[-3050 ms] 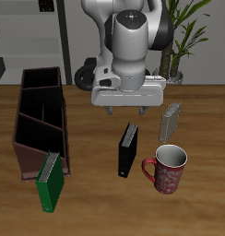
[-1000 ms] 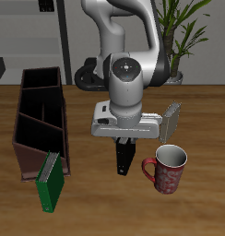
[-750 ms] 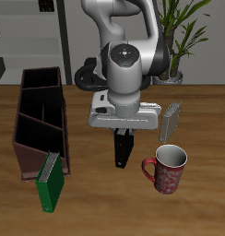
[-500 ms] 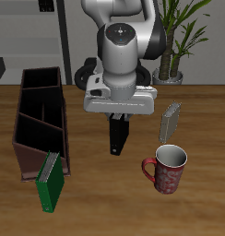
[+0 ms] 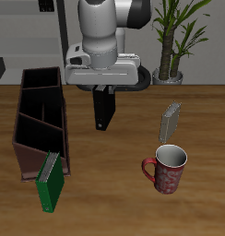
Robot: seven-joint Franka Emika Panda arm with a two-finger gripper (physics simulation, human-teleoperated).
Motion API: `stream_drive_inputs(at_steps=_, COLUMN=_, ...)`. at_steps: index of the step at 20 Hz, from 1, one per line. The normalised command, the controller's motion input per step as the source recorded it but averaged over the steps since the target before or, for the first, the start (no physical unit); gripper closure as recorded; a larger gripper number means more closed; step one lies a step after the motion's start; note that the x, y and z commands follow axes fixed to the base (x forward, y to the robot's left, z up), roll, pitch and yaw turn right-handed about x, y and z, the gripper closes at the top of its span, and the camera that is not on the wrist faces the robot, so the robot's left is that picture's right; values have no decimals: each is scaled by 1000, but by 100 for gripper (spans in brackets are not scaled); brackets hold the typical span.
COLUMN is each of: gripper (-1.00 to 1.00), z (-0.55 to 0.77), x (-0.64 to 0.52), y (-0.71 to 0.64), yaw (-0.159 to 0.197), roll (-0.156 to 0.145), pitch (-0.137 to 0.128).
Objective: Place the black book into the right desk caddy's left compartment and place the red mug into the right desk caddy's right compartment
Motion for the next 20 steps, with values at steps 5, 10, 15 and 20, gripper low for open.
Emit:
stream_drive_inputs(at_steps=5, gripper=100, z=659, x=-103, y=-682, yaw=-46, roll=-3, pitch=-30)
stream_drive_inputs(at_steps=10, gripper=100, z=500, x=-70, y=-534, yaw=48, roll=0, pitch=-38)
stream_drive_inputs(at_steps=15, gripper=100, z=182, x=41, y=-319, yaw=9, roll=33, pitch=21)
stream_drive_inputs(at_steps=20, gripper=100, z=150, x=160, y=-401, yaw=-10, roll=-68, pitch=-15)
